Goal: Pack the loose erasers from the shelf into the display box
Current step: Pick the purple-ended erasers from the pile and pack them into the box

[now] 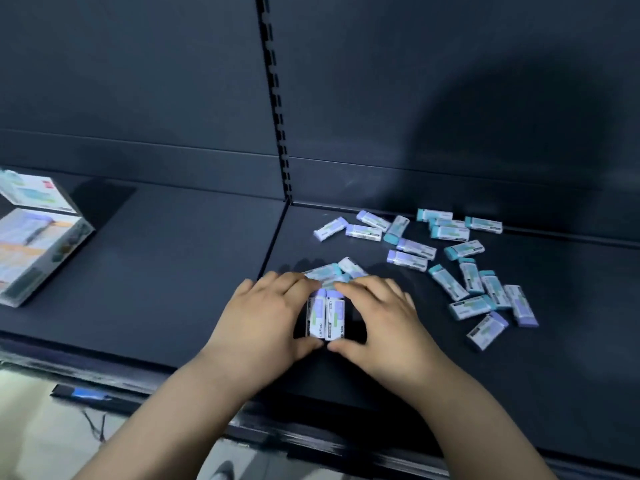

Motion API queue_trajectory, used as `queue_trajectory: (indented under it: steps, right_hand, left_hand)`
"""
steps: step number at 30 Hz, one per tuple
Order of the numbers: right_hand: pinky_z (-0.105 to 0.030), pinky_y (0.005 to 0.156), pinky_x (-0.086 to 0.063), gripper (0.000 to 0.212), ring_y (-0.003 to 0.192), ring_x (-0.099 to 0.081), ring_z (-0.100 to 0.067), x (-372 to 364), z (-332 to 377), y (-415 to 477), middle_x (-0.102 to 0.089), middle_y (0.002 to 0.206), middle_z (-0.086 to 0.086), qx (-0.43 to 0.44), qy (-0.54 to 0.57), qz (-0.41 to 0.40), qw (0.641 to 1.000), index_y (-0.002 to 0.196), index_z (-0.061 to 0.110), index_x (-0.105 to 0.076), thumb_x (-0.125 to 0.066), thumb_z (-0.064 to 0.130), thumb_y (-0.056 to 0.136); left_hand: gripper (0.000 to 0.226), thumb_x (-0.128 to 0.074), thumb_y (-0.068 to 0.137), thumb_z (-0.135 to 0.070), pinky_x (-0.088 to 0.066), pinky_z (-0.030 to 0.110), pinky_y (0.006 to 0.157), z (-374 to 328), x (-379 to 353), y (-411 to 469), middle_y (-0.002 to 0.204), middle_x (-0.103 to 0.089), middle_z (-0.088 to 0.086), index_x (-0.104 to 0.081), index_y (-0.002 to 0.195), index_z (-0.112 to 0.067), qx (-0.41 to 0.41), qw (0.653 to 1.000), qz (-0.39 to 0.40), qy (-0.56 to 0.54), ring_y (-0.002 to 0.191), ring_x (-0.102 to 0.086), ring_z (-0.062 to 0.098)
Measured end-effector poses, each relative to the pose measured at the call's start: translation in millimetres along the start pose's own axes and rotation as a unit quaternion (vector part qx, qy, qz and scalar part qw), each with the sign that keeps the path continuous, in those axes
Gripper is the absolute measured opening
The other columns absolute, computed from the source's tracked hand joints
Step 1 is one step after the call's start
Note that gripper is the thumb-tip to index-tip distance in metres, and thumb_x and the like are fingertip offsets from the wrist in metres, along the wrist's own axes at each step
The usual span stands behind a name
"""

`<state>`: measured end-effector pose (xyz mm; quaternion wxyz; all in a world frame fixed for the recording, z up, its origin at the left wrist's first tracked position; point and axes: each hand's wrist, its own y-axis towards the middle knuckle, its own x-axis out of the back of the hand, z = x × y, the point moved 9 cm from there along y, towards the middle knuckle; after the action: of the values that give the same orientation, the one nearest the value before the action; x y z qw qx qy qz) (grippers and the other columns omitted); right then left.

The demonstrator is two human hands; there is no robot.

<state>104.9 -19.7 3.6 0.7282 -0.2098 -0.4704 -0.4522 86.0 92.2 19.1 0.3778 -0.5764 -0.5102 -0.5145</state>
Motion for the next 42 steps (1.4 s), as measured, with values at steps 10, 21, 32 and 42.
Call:
queue_trajectory:
  steps: [10, 21, 32, 42]
  right_hand:
    - [-0.021, 0.099, -0.015, 0.071, 0.120, -0.025, -0.004, -78.9, 168.6, 56.9, -0.038, 0.130, 0.015, -0.014, -0.004, -0.032, 0.999, 0.136, 0.033, -0.036, -0.069, 0.045, 0.073]
    - [-0.022, 0.098, -0.023, 0.070, 0.113, -0.028, 0.003, -93.8, 226.4, 78.5, -0.036, 0.117, 0.026, -0.038, 0.009, -0.056, 0.998, 0.134, 0.033, -0.041, -0.066, 0.052, 0.071]
    - [-0.020, 0.103, -0.022, 0.067, 0.111, -0.021, 0.012, -110.7, 232.8, 122.2, -0.029, 0.117, 0.033, -0.023, 0.071, -0.020, 0.997, 0.133, 0.040, -0.038, -0.066, 0.050, 0.073]
    - [-0.020, 0.106, -0.023, 0.068, 0.116, -0.023, 0.008, -145.5, 285.0, 184.4, -0.030, 0.119, 0.030, -0.048, 0.056, -0.044, 0.996, 0.135, 0.036, -0.037, -0.067, 0.047, 0.075]
  left_hand:
    - [0.065, -0.083, 0.051, -0.048, -0.047, 0.035, 0.072, 163.5, 69.4, -82.1, 0.102, -0.067, -0.008, -0.065, 0.108, -0.022, -0.034, 0.997, -0.060, 0.042, 0.091, -0.063, 0.018]
    - [0.062, -0.078, 0.059, -0.050, -0.048, 0.035, 0.076, 226.6, 92.5, -103.7, 0.105, -0.067, -0.008, -0.064, 0.112, -0.022, -0.054, 0.996, -0.068, 0.014, 0.095, -0.062, 0.017]
    - [0.066, -0.082, 0.054, -0.047, -0.047, 0.037, 0.080, 274.7, 105.8, -85.9, 0.108, -0.066, -0.008, -0.064, 0.113, -0.022, 0.015, 0.997, -0.076, 0.031, 0.100, -0.062, 0.018]
    - [0.067, -0.082, 0.056, -0.043, -0.044, 0.037, 0.079, 384.2, 121.1, -83.2, 0.107, -0.063, -0.004, -0.063, 0.116, -0.020, 0.020, 0.996, -0.086, 0.013, 0.098, -0.060, 0.022]
